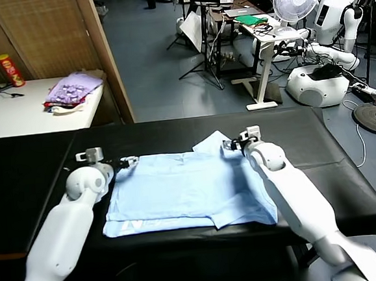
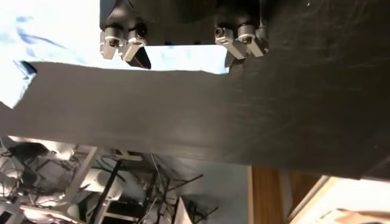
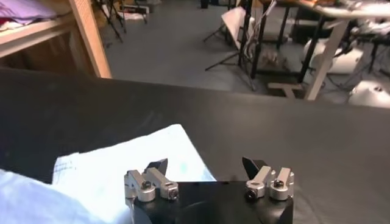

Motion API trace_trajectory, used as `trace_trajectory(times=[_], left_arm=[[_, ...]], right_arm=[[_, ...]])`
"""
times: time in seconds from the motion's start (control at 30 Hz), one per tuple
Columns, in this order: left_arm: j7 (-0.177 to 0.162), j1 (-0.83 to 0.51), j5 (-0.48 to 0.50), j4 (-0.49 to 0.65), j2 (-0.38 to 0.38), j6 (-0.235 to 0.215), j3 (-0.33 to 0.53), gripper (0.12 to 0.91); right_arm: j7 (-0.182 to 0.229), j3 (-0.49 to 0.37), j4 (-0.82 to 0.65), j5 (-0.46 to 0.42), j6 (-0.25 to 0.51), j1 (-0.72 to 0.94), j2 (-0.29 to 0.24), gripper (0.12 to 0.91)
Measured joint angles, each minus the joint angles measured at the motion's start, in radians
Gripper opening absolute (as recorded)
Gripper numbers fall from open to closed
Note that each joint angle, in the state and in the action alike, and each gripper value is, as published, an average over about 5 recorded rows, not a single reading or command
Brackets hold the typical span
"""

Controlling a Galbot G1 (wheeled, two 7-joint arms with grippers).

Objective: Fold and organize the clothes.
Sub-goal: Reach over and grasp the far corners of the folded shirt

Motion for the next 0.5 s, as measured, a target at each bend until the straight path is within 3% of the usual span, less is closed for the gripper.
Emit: trace_trajectory(times=[0.17, 0.4, 0.5], left_arm=[[0.015, -0.022, 0.011, 0.029, -0.003, 0.000, 0.016, 0.701], [0.034, -0.037, 0.037, 0.055, -0.005, -0.001, 0.029, 0.358], [0.044, -0.038, 0.052, 0.060, -0.005, -0.001, 0.031, 0.245]], right_arm=[[-0.011, -0.002, -0.026, -0.006, 0.003, 0.007, 0.010, 0.773], [-0.023, -0.002, -0.046, -0.014, 0.010, 0.009, 0.016, 0.645], [-0.031, 0.001, -0.053, -0.020, 0.013, 0.010, 0.021, 0.588]])
